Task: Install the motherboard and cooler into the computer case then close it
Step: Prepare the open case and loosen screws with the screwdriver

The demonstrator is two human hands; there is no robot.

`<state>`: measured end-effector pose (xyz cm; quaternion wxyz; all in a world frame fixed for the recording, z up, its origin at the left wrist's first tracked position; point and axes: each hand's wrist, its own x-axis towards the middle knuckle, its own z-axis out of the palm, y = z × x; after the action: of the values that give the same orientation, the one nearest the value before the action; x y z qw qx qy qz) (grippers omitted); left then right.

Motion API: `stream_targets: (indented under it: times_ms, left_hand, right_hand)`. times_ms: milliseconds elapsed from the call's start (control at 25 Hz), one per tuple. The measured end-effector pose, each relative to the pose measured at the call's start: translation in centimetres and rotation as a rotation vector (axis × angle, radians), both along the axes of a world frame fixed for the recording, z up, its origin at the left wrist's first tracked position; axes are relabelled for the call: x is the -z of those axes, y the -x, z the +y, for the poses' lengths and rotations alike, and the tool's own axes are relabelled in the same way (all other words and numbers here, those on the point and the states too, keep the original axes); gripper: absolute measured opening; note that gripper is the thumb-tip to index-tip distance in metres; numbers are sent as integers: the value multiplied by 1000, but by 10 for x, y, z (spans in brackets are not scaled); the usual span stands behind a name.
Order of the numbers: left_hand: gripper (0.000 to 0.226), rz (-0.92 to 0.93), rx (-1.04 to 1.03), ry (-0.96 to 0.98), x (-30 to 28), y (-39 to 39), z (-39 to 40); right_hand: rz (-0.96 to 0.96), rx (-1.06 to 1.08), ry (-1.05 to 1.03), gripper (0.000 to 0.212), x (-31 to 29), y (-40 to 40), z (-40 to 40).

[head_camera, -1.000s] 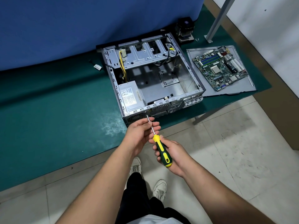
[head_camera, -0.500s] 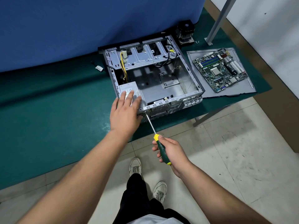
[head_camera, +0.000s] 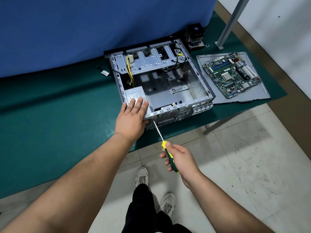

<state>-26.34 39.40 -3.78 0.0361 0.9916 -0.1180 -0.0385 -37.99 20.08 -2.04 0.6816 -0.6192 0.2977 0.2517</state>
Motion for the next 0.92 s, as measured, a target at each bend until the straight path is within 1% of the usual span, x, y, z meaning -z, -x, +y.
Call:
stream_targets:
  times_ms: [80, 120, 160, 280, 360, 400, 440, 520, 560, 600, 640, 680, 720, 760, 800, 840, 920]
  left_hand:
    - [70, -3, -3, 35, 1, 0, 0]
    - [70, -1, -5, 55, 1, 0, 0]
    - [71, 2, -5, 75, 1, 0, -1]
    - [74, 35, 1, 130, -2, 2, 1]
    - [73, 74, -25, 206, -7, 3, -1]
    - [68, 81, -71, 283, -10, 8, -4]
    - [60, 57, -138, 402, -15, 15, -9]
    - [35, -125, -301, 645, -21, 37, -25]
    - [24, -175, -399, 727, -22, 51, -36]
    - [17, -109, -515, 834, -22, 63, -47]
    - [15, 78, -672, 1019, -23, 68, -57]
    - [16, 331, -839, 1269, -24, 69, -64]
    - [18, 563, -960, 1524, -24, 67, -68]
    - [23, 713, -1014, 1721, -25, 65, -67]
    - [27, 780, -1013, 1835, -25, 62, -65]
    - [30, 811, -988, 1887, -26, 59, -62]
    - [31, 811, -937, 1864, -26, 54, -56]
  right_hand:
    - [50, 29, -115, 34, -3, 1, 0]
    - [51, 34, -131, 30, -3, 2, 1]
    - [41, 41, -122, 27, -2, 3, 3]
    - [0, 77, -49, 32, -1, 5, 5]
    - [20, 79, -35, 31, -1, 4, 3]
    - [51, 62, -42, 33, -2, 3, 1]
    - [90, 46, -63, 39, -3, 2, 0]
    - [172, 35, -142, 47, -3, 0, 2]
    - [211, 48, -185, 47, -3, 0, 4]
    - [245, 74, -220, 43, -4, 0, 6]
    - [269, 101, -242, 38, -4, 0, 8]
    - [279, 121, -259, 33, -4, 0, 10]
    - [281, 133, -275, 28, -5, 0, 12]
    - [282, 141, -297, 24, -6, 1, 13]
    - [286, 152, -326, 22, -7, 1, 14]
    - [287, 168, -355, 20, -7, 2, 13]
    - [271, 171, -363, 22, -7, 5, 11]
